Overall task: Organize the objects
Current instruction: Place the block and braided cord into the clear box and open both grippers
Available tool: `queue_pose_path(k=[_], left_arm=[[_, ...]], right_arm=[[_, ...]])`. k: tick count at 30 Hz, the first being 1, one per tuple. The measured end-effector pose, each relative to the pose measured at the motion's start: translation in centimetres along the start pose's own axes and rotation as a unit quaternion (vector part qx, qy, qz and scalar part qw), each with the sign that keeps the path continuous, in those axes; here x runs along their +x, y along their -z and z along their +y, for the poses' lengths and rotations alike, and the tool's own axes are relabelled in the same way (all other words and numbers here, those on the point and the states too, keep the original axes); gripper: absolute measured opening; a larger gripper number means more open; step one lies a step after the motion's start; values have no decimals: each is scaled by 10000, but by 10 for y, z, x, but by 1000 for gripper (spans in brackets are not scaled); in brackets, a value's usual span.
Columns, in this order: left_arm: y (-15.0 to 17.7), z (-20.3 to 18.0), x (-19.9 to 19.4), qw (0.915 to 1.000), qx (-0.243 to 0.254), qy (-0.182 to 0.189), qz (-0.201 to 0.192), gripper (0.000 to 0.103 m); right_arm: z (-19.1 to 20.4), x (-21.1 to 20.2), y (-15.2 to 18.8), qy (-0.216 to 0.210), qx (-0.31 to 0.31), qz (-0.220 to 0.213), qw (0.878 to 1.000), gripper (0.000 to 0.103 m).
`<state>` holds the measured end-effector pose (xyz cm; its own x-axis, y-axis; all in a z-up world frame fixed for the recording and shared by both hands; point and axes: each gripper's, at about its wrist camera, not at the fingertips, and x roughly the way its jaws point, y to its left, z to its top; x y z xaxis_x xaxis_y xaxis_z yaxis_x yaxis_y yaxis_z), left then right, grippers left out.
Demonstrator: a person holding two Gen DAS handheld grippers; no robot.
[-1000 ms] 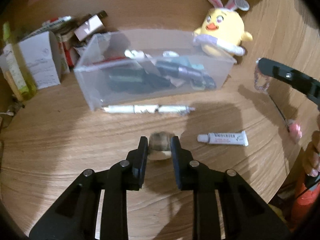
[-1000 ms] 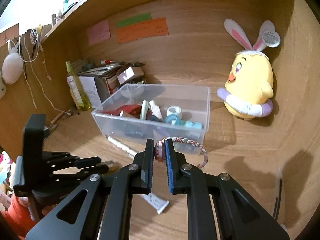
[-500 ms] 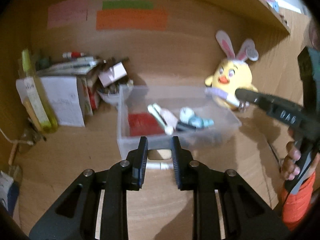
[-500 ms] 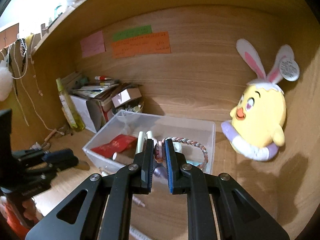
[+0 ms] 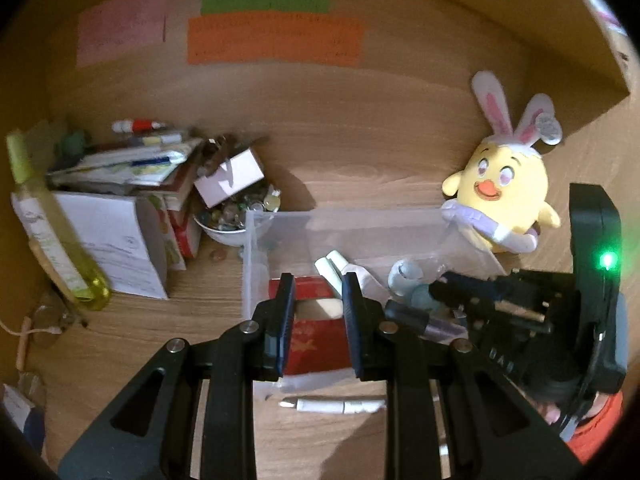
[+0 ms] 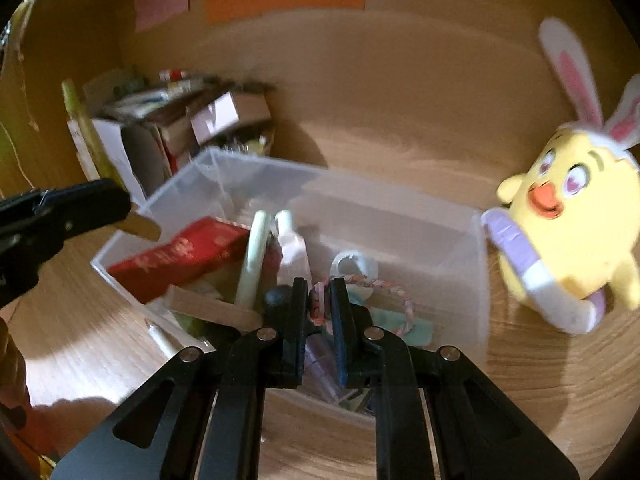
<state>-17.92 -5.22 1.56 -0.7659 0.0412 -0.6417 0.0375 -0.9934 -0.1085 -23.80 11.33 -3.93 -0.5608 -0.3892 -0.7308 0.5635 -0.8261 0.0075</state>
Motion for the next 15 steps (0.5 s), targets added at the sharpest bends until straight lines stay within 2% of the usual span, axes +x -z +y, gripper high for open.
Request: queue_pose_path(k=[3,6,10,12,15], left_arm=[[-1,1,19,9996,-74,126,250,23],[1,0,25,9990,-94,293,323,23],[0,-5,21,9984,-77,422,361,27],[-1,-6,15,9986,-53,432,307,32],[-3,-8,3,9990,-8,409,155,47]], right_arm=[[-1,8,3,-29,-29,108,9999,10],[0,9,4,-96,-138,159,9997,11],[-2,3,4,-174,-85,115,9997,32],[-2,-1,3,-149,-81,93,9998,37],[0,-13,4,-88,-110,-29,9999,46]])
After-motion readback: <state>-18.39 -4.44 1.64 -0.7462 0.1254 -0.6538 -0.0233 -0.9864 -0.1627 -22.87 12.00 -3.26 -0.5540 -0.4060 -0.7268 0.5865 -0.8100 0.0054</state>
